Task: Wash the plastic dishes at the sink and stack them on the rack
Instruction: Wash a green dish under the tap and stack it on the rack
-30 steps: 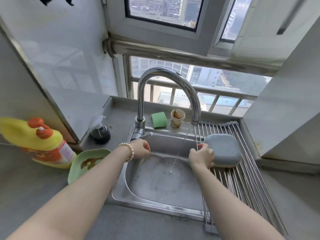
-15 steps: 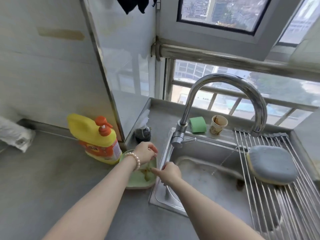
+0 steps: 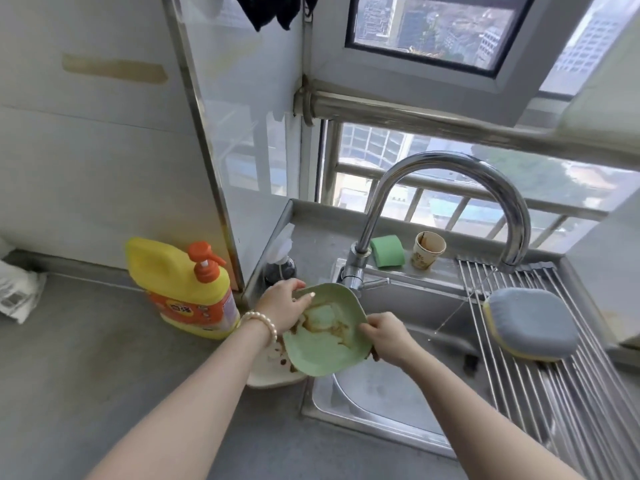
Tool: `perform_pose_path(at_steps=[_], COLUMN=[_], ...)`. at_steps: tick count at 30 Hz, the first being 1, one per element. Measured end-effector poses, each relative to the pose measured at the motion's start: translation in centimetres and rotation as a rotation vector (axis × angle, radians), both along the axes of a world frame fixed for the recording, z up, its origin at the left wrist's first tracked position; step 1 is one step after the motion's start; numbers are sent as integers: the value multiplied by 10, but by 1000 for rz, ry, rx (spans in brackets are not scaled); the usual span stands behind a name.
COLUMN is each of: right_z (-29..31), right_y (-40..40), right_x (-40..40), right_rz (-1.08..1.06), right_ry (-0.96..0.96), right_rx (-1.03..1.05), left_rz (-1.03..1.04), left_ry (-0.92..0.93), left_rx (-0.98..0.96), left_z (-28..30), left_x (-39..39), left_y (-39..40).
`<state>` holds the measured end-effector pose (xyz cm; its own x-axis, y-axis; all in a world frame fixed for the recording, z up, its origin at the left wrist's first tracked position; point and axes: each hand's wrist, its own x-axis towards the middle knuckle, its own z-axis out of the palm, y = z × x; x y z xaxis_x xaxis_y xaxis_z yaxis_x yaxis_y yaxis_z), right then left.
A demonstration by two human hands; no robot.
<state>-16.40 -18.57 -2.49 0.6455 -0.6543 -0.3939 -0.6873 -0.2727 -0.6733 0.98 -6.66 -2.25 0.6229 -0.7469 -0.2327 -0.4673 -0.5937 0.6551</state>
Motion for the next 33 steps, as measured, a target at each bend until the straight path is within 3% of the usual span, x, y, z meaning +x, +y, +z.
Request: perform_pose_path(at_steps=[4,6,8,10,13,18,20,24,26,29,31,33], right_z=[21,20,9,1,9,13,16,30,29,28,33,36], right_y=[-19,-19,-11,6,23,-16,-20,2,-11,-41,-36,-20], right_x=[-29,-40,-48,-57,-79,-87,-72,-80,-98,-98,-86,-84], right_rz=[-63,-86,-48,102,475,310,288,529,515,315,338,490], right_ry=[-74,4,94,7,105,448,386,218,334,499,360,240], right_rx=[-84,-308,-704,-867,-550,-615,-510,-240,-317,-441,-332,-194], left_rz=[5,37,76,121,134,123,133,232,235,198,208,246], left_ry=[364,445,473,494,470,499,580,668,679,684,723,713], left_rx=[-26,-79,-124,-155,-203,-314,-371,-397,-380,-375,-375,-375], left_z=[-3,-8,-15,-19,-21,-20,-13,-12,-9,-6,-4,-7], left_x=[-18,-33,-48,-63,-78,-111,-123,-114,-112,-130,-140,-134], left_y=[-22,-32,-42,-52,-64,-82,-89,-95,-93,-103,-109,-113])
